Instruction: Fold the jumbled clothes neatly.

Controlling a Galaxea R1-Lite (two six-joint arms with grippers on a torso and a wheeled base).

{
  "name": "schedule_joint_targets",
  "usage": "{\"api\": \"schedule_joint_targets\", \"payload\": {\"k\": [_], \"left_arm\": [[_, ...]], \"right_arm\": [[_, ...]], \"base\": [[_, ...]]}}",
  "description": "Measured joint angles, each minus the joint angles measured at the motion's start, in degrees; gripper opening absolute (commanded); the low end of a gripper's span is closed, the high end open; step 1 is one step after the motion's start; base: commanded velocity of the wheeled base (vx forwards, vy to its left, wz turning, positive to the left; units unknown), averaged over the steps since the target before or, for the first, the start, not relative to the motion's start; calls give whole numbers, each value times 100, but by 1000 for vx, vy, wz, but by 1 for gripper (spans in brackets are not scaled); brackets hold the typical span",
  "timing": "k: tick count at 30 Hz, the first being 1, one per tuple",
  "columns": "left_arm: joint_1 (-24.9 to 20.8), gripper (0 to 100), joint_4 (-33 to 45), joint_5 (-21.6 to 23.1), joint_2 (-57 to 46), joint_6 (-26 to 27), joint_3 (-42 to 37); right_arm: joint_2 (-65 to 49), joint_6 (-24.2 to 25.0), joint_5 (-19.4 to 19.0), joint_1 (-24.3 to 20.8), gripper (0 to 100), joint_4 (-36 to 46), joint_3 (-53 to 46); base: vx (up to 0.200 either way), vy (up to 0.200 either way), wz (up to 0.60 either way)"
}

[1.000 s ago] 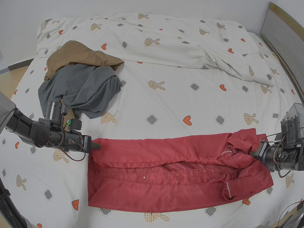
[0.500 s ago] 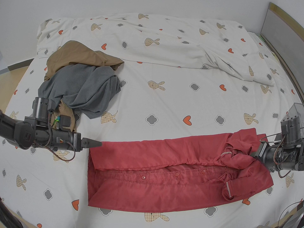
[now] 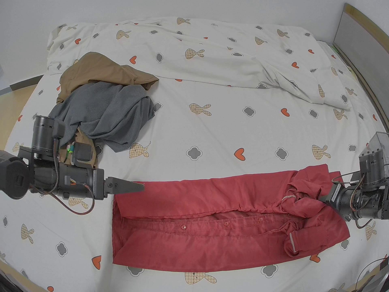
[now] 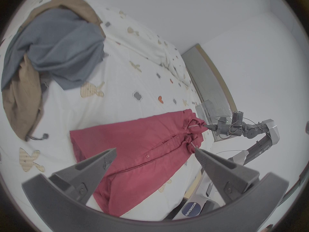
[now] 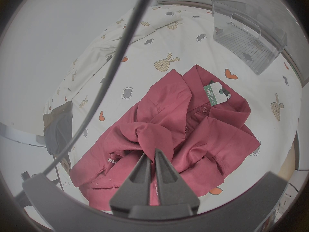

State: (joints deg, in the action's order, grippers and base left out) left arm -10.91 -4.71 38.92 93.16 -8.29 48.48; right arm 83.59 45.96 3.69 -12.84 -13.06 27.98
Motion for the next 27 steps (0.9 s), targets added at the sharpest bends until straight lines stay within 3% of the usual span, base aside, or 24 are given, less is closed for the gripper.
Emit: {"api": "schedule_joint_targets", "payload": {"k": [12,27], "left_arm": [[-380,100,96,34,1630,-407,672],[-427,100,127,-44,2233,-443,669]], "right_arm": [[32,-28,-15,11,0,15,-100],[105,-56,-11,50,0,77,-240]], "base": [[0,0,0],[0,0,0]]}}
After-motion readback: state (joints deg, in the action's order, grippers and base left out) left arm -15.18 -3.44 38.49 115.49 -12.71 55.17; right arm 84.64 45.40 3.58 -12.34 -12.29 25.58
